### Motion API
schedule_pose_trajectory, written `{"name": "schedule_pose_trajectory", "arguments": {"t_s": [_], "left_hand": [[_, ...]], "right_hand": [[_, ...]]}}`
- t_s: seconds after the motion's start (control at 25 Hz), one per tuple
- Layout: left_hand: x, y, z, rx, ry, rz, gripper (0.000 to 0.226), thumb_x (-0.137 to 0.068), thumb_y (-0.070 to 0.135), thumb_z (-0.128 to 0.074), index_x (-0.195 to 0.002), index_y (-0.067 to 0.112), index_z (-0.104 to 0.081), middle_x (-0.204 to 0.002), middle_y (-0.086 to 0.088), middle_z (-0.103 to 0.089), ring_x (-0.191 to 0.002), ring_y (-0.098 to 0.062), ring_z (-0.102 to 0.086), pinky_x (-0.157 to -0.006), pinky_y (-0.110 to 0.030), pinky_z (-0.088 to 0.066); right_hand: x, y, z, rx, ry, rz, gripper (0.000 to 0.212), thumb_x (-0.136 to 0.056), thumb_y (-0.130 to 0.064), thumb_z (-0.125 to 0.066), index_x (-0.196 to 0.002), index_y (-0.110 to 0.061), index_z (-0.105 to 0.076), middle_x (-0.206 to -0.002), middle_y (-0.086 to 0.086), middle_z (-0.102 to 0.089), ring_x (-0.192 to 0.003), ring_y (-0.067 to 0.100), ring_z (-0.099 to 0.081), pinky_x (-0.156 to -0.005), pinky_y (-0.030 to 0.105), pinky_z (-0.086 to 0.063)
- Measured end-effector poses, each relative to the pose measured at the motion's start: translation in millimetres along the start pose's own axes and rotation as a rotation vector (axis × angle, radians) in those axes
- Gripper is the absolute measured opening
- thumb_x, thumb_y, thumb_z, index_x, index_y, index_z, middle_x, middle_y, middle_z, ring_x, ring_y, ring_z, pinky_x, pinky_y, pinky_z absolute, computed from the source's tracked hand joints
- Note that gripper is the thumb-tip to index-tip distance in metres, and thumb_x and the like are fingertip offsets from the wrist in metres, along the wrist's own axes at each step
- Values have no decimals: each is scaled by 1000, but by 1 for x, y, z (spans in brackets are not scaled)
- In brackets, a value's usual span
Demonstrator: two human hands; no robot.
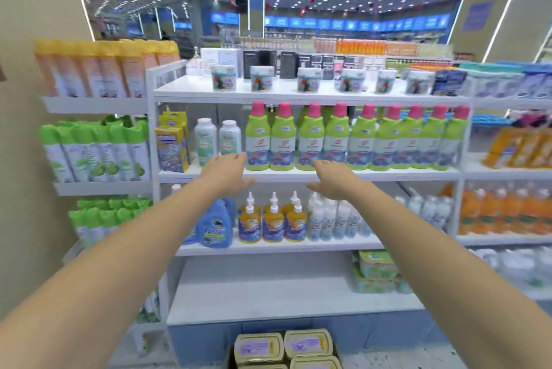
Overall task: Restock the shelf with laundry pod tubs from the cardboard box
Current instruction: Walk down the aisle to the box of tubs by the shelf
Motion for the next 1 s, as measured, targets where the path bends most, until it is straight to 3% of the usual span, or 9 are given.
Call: {"name": "schedule_pose_trajectory", "arguments": {"t_s": [0.28,0.52,0.76,1.0], "left_hand": [[-16,7,-46,163,0,-5,63,-93,39,-42,-145,8,-23,-149,-13,-35,-133,-32,-37,-108,-41,-27],[-14,14,-162,260,-59,84,57,-92,33,-47,-139,5,-33,-143,-15,-43,-126,-34,-44,-101,-41,-31],[7,18,-297,360,-183,201,62,-92,31,-48,-144,5,-25,-149,-15,-34,-132,-34,-38,-106,-42,-30],[31,16,-442,497,-276,305,64,-93,31,-46,-147,6,-22,-152,-16,-30,-139,-31,-31,-110,-40,-26]], "right_hand": [[-5,20,-43,-1,-1,-38,57,-93,-40,-41,-137,-5,-34,-143,15,-42,-129,32,-41,-105,42,-33],[-15,47,-167,-77,-120,-55,54,-93,-37,-44,-134,-3,-37,-139,18,-45,-126,35,-44,-101,41,-33],[-8,70,-299,-150,-295,-61,58,-95,-35,-41,-141,-3,-28,-143,18,-42,-128,35,-41,-102,42,-36],[5,87,-431,-290,-351,-131,56,-95,-33,-41,-143,-6,-29,-146,15,-40,-131,32,-39,-105,40,-32]]}}
Point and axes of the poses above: each hand's wrist, its own x-axis away from the middle knuckle, its own z-axis out of the back of the hand, y = z × x, the point moved 9 cm from there along -x, towards the middle knuckle
